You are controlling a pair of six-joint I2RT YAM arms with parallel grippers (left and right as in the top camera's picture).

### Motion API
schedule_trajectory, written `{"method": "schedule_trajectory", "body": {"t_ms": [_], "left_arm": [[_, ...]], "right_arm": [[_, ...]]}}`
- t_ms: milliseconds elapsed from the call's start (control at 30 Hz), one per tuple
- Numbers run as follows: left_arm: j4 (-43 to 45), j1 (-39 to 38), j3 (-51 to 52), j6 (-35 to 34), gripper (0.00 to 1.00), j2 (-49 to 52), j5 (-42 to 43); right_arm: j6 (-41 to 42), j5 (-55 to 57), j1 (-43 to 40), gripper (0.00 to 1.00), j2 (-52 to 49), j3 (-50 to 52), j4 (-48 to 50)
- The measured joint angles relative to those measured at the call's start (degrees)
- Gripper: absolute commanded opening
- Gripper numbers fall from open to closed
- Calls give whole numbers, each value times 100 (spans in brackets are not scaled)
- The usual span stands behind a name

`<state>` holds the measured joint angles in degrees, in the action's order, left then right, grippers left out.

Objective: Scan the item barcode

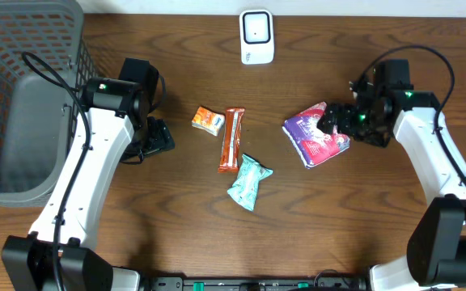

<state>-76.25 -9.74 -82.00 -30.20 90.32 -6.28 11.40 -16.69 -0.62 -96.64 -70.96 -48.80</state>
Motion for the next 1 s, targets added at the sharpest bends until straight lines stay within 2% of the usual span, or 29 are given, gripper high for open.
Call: {"method": "schedule_trajectory", "body": {"t_ms": [200, 267, 367, 533, 567, 633, 700, 1000], "left_arm": [[2, 0, 0, 0, 98, 0, 0], [2, 0, 0, 0, 98, 0, 0], [0, 0, 0, 0, 98, 0, 0], [0, 0, 0, 0, 98, 0, 0], [2, 0, 0, 0, 98, 0, 0], [0, 0, 0, 0, 98, 0, 0], [2, 0, 0, 0, 98, 0, 0], [2, 0, 0, 0, 98, 0, 0]], "right_arm": [[-131, -149, -468, 97, -46, 787, 1034], [-192, -415, -549, 91, -48, 1019, 1432], [-236, -752, -540, 76, -48, 1419, 2002], [37, -988, -428, 67, -48, 1895, 2667], [85, -1010, -404, 59, -48, 1954, 2761], [157, -1045, -354, 23, -48, 2050, 2909], [254, -1067, -297, 1, -48, 2090, 2981], [780, -1757, -118, 1, -48, 2094, 3348]]}}
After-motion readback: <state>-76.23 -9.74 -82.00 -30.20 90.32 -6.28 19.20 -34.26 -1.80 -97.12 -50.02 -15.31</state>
